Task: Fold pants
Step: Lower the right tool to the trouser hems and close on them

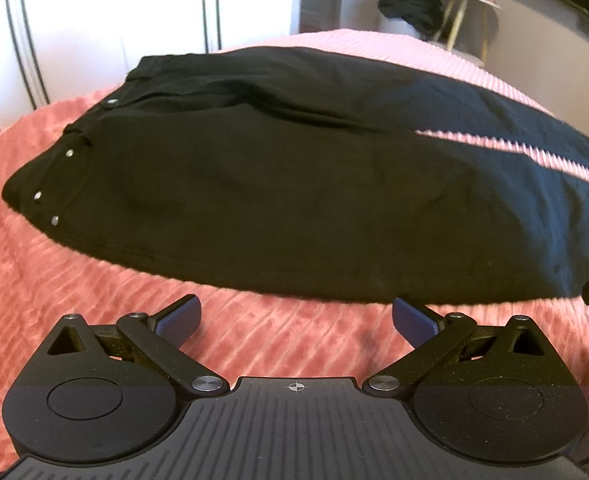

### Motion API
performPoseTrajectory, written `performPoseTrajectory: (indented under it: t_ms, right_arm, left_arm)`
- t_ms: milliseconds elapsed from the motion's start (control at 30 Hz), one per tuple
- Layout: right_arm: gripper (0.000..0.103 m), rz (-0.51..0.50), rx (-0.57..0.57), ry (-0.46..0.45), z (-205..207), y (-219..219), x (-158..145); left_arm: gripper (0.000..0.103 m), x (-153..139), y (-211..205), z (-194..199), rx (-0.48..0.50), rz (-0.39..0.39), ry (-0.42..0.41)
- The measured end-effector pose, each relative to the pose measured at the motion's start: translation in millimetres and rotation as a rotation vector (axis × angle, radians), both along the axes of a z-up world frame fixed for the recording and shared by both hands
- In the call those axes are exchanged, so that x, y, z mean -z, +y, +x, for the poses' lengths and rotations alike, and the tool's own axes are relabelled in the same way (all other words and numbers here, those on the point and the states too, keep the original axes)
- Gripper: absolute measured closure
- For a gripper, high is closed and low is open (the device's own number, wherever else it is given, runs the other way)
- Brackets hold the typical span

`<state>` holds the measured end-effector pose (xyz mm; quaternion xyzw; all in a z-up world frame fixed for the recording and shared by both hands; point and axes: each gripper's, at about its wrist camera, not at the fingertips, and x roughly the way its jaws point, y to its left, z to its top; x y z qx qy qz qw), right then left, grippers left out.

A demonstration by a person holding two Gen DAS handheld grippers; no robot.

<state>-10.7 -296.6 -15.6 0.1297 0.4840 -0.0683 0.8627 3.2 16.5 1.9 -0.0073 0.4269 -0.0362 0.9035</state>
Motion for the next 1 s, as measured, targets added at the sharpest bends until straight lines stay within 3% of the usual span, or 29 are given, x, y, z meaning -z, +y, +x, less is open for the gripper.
performPoseTrajectory:
  t_ms: [133,267,367,533,633,733,833,933,1000]
  right_arm:
    - [0.004,0.073,0.101,0.008,27.6,-35.0,4.3]
    - [0.004,0.099,0.194,0.075,63.1,-73.2,27.3]
    - [0.004,0.133,0.243,0.092,70.1,-87.0,40.9]
    - [0.004,0.113,0.234,0.098,68.5,-83.2,44.9]
    - [0.004,0.078,0.11,0.218,87.9,-80.2,33.6]
    - [0.004,0.147,0.124,0.087,111.5,-100.0,-8.0]
    - [0.004,0.163,0.203,-0.017,165.9,-126.8,-33.6]
    - [0.004,0.141,0.334,-0.054,245.7,-160.1,-26.9]
    - [0.011,0.079,0.469,-0.045,300.7,-184.3,-11.8]
  left_arm:
    - [0.0,-4.3,12.5,9.2,-0.054,-0.042,-0.007]
    - [0.0,-11.6,15.1,29.6,-0.109,0.045,-0.061]
    - [0.0,-18.5,19.2,54.3,-0.165,0.056,-0.116]
    - [0.0,-10.6,27.7,100.7,-0.279,0.099,-0.181]
    - [0.0,2.6,32.9,121.2,-0.274,0.119,-0.171]
    - [0.0,15.9,42.8,128.0,-0.287,0.136,-0.173]
    - [0.0,31.3,50.3,133.3,-0.279,0.097,-0.121]
    - [0.0,38.9,51.6,130.9,-0.27,0.08,-0.123]
    - [0.0,41.1,52.5,127.6,-0.253,0.076,-0.13]
